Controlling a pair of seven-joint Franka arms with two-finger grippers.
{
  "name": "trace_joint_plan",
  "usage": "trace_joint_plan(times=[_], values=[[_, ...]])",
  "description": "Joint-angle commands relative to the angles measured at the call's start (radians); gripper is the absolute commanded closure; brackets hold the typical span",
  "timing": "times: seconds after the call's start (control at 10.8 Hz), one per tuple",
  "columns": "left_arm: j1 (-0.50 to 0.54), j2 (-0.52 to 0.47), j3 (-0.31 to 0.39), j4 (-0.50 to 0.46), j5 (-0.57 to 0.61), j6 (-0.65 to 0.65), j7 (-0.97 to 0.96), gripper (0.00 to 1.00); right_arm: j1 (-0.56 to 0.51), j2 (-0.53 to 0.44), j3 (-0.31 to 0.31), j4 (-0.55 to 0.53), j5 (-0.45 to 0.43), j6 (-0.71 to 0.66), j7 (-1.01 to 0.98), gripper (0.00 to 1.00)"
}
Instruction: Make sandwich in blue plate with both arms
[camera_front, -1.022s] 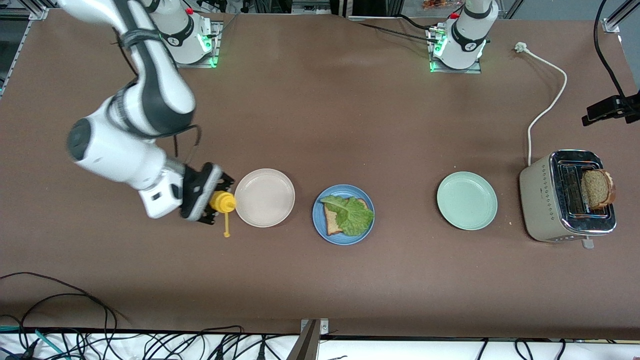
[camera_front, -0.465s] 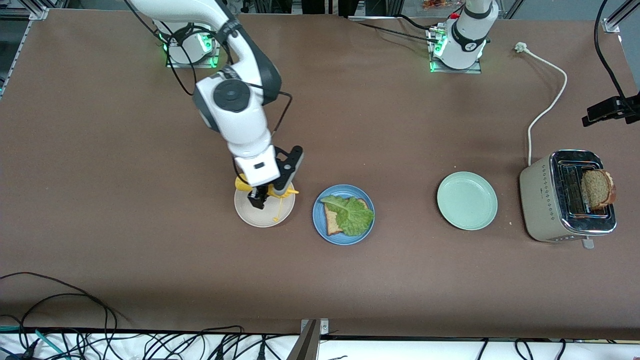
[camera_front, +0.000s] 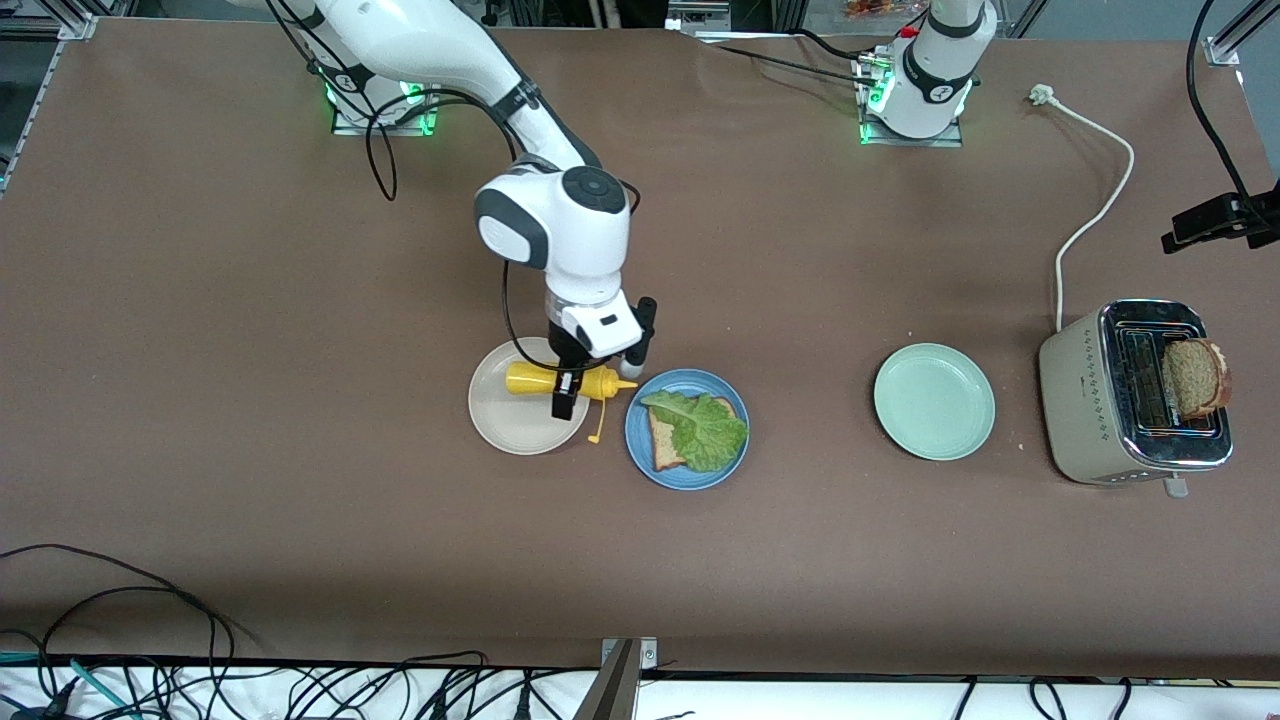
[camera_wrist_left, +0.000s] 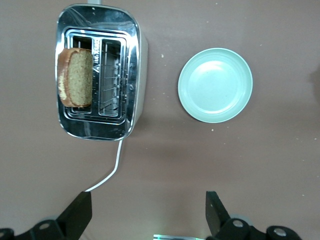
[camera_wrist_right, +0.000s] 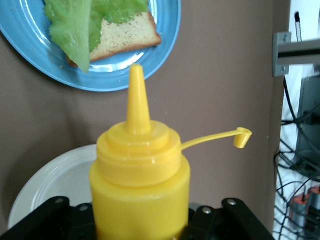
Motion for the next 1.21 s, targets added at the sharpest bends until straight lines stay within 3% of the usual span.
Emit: trace_joint_plan(times=[0.0, 0.46, 1.12], values=[[0.007, 0.009, -0.003, 0.026, -0.032, -0.020, 0.006, 0.00, 0.053, 0.152, -0.048, 0.173, -0.130, -0.041, 0.017, 1.00], [0.010, 0.009, 0.000, 0.026, -0.032, -0.018, 0.006, 0.00, 0.175, 0.290, -0.191, 0.283, -0.156, -0.080, 0.017, 1.00], [0.008, 0.009, -0.002, 0.026, -0.030, -0.020, 0.008, 0.00, 0.276, 0.308, -0.231, 0.313, -0.190, -0.193, 0.016, 1.00]])
